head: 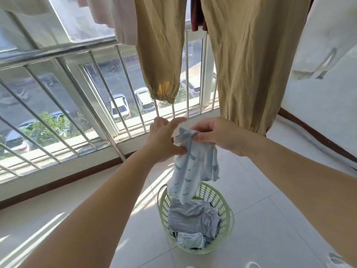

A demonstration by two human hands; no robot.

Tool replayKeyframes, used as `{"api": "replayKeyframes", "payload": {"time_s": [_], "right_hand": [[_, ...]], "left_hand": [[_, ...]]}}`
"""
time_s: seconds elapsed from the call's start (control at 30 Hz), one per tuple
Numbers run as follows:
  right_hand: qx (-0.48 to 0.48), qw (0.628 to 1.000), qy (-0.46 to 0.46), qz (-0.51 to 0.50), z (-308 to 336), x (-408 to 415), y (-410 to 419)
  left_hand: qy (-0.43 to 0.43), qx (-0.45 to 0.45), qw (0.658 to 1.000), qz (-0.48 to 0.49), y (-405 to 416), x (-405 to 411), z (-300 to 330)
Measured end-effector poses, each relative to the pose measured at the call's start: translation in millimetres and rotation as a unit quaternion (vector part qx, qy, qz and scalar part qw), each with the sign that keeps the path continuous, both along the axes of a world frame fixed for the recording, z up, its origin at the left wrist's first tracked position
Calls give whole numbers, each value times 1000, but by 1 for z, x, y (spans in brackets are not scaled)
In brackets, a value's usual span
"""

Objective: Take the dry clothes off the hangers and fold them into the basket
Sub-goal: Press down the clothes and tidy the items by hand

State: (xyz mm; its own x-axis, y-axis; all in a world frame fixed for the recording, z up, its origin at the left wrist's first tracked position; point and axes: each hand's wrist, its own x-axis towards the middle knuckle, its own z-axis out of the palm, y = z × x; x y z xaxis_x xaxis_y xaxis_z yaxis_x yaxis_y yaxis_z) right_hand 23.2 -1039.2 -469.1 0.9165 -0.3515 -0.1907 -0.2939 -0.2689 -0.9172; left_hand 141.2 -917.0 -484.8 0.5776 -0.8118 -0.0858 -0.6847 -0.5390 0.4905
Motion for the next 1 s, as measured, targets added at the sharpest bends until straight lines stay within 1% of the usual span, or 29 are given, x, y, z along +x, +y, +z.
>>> {"api": "replayKeyframes", "payload": {"time_s": [0.07,0.13,0.2,0.23,0.3,0.33,0.4,0.47,0.53,0.7,0.83,1.0], "right_hand": [[1,1000,-8,9,-2,1,-3],[16,1000,-12,7,-6,1,-7],[10,1000,12,22,-12,0,-14],[-10,999,36,37,-15,-2,-18],[-80,986,121,78,-25,-4,-25],[-139,971,166,99,-30,-3,-28],[-254,927,240,133,-46,0,-30],[-342,883,281,158,-65,2,-31],[-377,863,292,169,-87,5,-33],[-415,857,248,177,-147,9,-41],[-454,846,212,181,-196,13,-46],[-510,805,202,224,-266,13,-47]], "left_hand": [[1,53,998,-41,-3,7,-5],[50,56,995,-58,-3,12,-9],[78,67,992,-68,-2,15,-14],[71,76,992,-75,-1,17,-16],[45,103,989,-94,-1,20,-25],[31,119,987,-104,-2,21,-30],[23,143,982,-120,-4,22,-47],[23,158,979,-128,-5,18,-64],[29,165,978,-125,-8,15,-87],[25,142,984,-101,-10,18,-152],[38,130,988,-71,-12,25,-203],[56,120,990,-51,-11,23,-277]]}}
